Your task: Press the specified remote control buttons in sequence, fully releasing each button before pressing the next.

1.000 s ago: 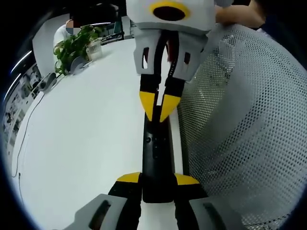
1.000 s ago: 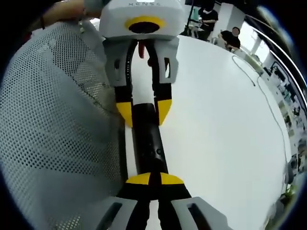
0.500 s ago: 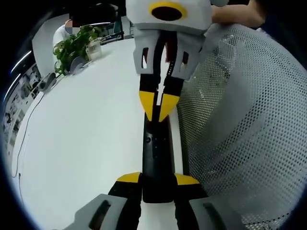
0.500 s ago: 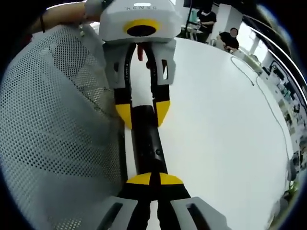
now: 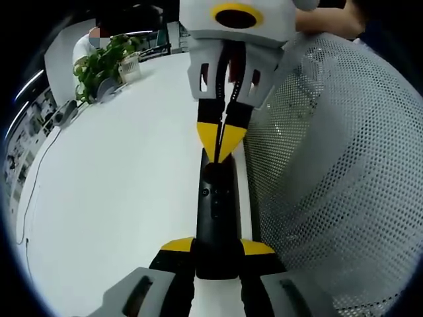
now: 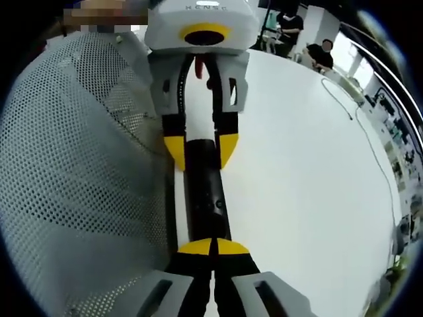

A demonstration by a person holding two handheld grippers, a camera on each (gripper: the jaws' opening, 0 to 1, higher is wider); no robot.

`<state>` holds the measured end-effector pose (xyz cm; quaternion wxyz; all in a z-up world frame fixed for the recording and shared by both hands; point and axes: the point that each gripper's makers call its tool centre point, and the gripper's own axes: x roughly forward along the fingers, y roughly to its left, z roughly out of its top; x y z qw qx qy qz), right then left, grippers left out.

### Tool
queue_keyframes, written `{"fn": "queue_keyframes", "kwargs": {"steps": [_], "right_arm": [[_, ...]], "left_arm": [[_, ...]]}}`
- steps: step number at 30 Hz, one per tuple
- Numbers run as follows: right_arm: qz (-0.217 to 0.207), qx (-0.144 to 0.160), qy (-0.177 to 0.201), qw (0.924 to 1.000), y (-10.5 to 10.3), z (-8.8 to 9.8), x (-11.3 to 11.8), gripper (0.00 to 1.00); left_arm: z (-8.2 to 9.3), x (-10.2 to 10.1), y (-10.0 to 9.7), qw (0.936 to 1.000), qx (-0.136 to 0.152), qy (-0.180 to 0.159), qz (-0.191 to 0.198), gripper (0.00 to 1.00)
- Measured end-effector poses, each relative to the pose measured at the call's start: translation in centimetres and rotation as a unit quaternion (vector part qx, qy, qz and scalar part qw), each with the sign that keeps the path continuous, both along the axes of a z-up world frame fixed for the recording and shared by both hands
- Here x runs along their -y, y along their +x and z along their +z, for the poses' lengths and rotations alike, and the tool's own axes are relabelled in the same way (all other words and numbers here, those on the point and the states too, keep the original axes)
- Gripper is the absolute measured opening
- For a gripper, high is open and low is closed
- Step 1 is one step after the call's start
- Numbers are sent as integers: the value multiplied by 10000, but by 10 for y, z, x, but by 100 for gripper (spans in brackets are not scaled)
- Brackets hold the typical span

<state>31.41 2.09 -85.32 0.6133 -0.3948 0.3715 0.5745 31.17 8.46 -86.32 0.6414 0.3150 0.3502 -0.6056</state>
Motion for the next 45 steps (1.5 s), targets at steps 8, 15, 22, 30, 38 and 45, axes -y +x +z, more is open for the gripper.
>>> {"fn": "queue_keyframes", "kwargs": {"steps": [8,15,22,30,38,45], "right_arm": [[-106,40,-29,9999,1,-1,-1,0],[-441,-184,132,9988,3,1,-1,0],[-417,-254,358,9982,1,3,-15,0],[-487,-305,266,9980,2,-2,-15,0],[-434,-230,278,9984,2,-2,-14,0],[-226,-223,573,9978,-2,7,-29,0]], "left_arm": [[0,0,0,10000,-15,-11,5,24],[0,0,1,10000,-19,-34,31,24],[0,0,1,10000,-18,-38,26,24],[0,0,1,9999,-50,-116,62,24],[0,0,1,9999,-59,-103,42,24],[1,0,2,9997,-128,-170,152,24]]}}
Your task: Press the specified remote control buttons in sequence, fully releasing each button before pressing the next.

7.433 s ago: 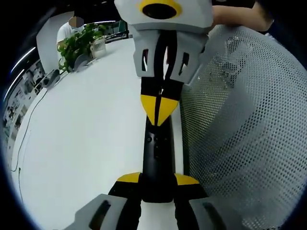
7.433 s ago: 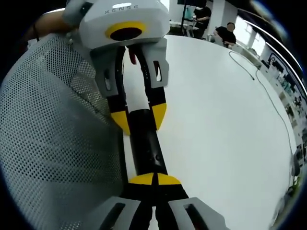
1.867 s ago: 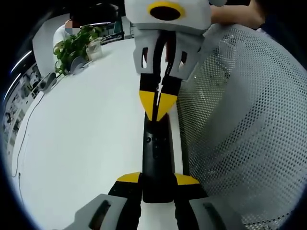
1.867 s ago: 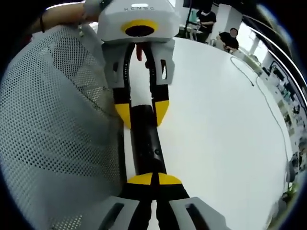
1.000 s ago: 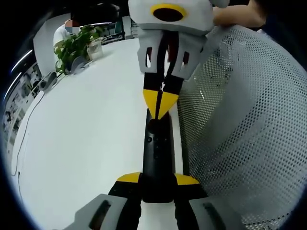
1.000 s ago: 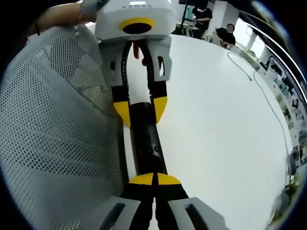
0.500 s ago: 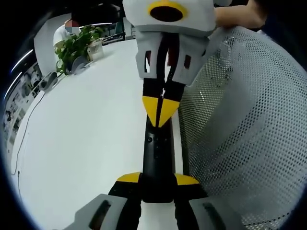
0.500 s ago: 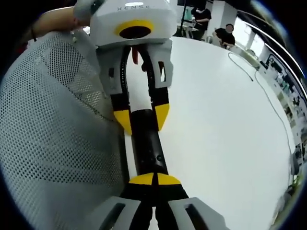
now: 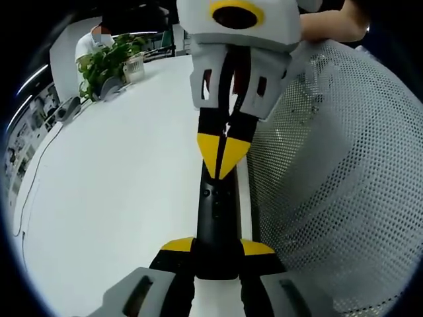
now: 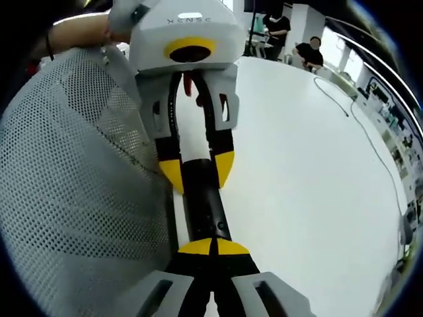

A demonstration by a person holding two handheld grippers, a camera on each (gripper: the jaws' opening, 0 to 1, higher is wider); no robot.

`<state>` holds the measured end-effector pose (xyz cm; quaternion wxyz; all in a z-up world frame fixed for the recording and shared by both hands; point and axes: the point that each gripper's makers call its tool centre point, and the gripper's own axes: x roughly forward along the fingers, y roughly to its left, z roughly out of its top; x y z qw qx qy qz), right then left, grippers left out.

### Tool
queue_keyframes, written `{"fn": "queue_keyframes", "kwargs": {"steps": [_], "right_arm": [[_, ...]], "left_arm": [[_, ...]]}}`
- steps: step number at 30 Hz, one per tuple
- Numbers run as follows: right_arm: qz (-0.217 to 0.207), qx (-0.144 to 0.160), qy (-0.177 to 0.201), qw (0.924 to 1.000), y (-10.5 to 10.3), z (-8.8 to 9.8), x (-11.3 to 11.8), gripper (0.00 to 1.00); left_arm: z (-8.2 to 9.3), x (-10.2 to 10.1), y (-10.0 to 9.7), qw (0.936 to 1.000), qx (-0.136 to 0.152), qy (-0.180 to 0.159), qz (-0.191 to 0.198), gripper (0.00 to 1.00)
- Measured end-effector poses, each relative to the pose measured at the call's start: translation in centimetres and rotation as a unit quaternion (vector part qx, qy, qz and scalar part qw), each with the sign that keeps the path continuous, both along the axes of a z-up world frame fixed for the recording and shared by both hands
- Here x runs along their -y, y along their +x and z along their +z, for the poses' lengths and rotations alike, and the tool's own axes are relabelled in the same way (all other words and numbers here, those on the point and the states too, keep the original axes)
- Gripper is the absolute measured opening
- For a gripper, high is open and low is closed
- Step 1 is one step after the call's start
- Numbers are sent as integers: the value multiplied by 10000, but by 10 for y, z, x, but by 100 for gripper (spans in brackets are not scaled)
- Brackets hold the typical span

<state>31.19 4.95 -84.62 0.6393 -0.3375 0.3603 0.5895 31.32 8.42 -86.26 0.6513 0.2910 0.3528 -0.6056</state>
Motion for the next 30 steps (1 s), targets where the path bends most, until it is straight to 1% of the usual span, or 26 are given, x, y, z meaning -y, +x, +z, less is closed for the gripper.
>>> {"fn": "queue_keyframes", "kwargs": {"steps": [4,7,10,12,14,15,16,21,22,26,30], "right_arm": [[366,17,-97,9993,-10,-5,-3,0],[493,75,-156,9986,-12,-8,-5,0],[626,204,-221,9976,-12,-8,-4,0],[835,362,-275,9955,-11,-8,-4,0],[1160,608,-400,9906,-12,-9,-5,0],[1349,755,-471,9869,-13,-10,-5,0],[1409,804,-512,9854,-13,-10,-5,0],[1438,857,-534,9844,-13,-11,-7,0],[1566,952,-565,9814,-14,-11,-7,0],[1678,1039,-620,9784,-14,-11,-8,0],[1634,979,-570,9800,-13,-11,-8,0]], "left_arm": [[0,0,0,10000,-58,-31,56,24],[0,0,0,10000,-62,-36,59,24],[0,0,0,10000,-54,-34,53,24],[0,0,0,10000,-59,-33,59,24],[0,0,0,10000,-58,-25,62,24],[-1,0,0,10000,-41,-20,49,24],[-1,0,0,10000,-34,-21,43,24],[0,0,0,10000,-57,-29,69,24],[0,0,0,10000,-52,-25,66,24],[0,0,0,10000,-53,-28,72,24],[0,0,0,10000,-51,-30,74,24]]}}
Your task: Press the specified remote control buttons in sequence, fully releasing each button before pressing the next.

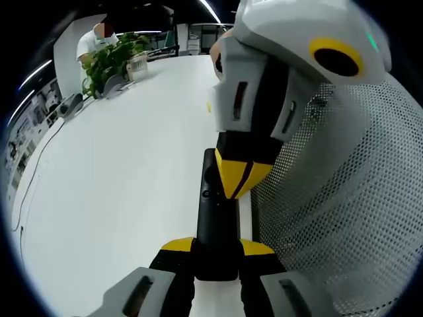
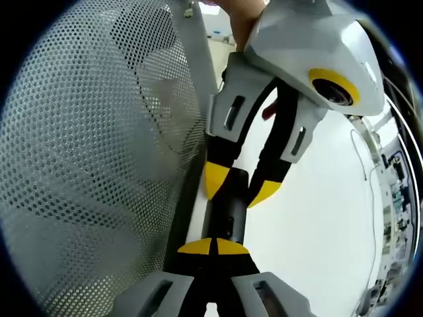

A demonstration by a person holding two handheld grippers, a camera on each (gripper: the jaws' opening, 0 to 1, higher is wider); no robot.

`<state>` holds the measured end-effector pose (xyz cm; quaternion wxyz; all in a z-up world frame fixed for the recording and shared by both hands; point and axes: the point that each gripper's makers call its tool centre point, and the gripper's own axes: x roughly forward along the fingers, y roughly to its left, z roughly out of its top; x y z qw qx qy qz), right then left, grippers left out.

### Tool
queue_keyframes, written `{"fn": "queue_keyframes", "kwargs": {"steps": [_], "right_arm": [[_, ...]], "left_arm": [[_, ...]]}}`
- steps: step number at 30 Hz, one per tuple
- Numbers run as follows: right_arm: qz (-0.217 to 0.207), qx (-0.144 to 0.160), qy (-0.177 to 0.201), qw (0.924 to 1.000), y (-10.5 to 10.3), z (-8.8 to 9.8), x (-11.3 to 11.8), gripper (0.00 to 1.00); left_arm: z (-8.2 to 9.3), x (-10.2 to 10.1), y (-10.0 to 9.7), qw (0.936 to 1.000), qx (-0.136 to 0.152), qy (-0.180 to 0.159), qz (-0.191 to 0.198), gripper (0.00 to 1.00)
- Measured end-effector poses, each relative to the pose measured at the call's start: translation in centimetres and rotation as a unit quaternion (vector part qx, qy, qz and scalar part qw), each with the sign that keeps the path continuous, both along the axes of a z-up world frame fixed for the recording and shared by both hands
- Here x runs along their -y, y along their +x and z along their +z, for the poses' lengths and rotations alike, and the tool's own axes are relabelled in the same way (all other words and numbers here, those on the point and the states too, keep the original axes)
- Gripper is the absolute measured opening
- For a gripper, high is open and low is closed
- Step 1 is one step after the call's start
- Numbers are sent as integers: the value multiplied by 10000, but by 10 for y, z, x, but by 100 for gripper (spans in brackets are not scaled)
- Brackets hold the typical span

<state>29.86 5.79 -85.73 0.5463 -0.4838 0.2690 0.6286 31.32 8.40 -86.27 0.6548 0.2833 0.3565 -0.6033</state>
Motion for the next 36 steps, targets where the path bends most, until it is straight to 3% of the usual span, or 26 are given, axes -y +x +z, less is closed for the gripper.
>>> {"fn": "queue_keyframes", "kwargs": {"steps": [2,6,9,11,13,15,31,36], "right_arm": [[-80,-61,77,9999,1,0,0,0],[-910,-788,391,9920,2,3,-1,0],[-1069,-673,496,9907,12,8,0,0],[-1323,-858,575,9858,13,9,1,0],[-1384,-820,407,9861,16,3,7,0],[-1443,-897,540,9840,17,7,3,0],[-1435,-720,226,9868,18,3,0,0],[-1890,-1180,527,9734,19,5,0,0]], "left_arm": [[0,0,0,10000,6,-5,-4,24],[0,0,0,10000,-7,-27,1,24],[0,0,0,10000,15,-20,-29,24],[0,0,0,10000,28,-11,-48,24],[0,0,0,10000,46,-1,-71,24],[0,0,-1,10000,52,2,-79,24],[0,0,0,9999,87,45,-126,24],[0,0,0,9998,114,53,-135,24]]}}
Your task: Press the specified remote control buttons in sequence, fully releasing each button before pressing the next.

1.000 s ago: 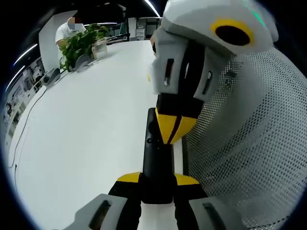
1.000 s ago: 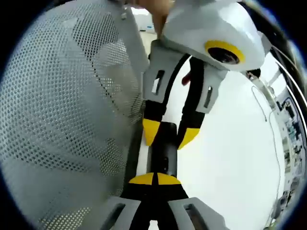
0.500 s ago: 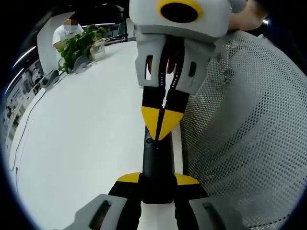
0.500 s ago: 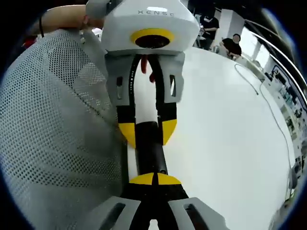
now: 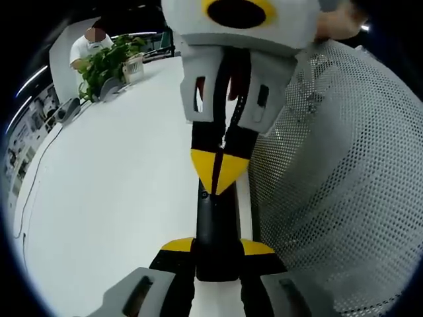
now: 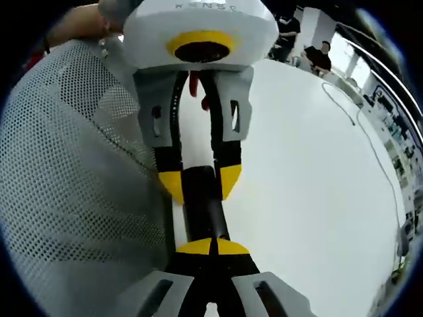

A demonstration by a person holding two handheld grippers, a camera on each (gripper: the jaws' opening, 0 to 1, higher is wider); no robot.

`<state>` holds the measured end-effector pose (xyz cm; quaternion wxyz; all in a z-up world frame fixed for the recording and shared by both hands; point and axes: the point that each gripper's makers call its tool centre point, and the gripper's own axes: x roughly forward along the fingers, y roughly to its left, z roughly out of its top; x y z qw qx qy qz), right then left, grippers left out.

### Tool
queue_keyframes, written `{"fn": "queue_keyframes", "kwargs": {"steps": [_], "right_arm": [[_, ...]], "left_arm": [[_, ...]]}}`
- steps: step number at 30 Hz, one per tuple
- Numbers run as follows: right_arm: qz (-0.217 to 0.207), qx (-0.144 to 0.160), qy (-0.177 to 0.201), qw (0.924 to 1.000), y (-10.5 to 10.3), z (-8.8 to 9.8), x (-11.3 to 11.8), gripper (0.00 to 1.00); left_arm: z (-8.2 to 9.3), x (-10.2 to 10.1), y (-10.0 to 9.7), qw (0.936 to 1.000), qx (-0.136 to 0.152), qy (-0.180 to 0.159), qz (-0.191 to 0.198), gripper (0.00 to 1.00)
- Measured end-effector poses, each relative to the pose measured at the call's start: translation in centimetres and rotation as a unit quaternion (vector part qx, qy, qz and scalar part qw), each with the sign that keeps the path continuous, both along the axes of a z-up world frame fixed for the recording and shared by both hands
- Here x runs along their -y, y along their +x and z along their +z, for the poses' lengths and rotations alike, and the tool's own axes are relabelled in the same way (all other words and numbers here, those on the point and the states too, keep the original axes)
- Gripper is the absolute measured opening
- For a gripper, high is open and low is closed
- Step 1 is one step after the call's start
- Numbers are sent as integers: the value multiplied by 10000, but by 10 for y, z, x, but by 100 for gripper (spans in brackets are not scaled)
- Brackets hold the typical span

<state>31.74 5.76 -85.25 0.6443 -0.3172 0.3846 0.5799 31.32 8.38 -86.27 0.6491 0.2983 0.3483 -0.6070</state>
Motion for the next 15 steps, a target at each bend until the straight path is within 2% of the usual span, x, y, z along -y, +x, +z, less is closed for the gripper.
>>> {"fn": "queue_keyframes", "kwargs": {"steps": [3,7,15], "right_arm": [[-173,-179,93,9996,2,0,1,0],[-156,48,5,9999,9,-1,2,0],[-235,-257,-27,9994,11,-2,1,0]], "left_arm": [[0,0,0,10000,35,43,-27,24],[-1,0,-1,9999,94,96,-83,24],[-1,1,0,9997,113,178,-137,24]]}}
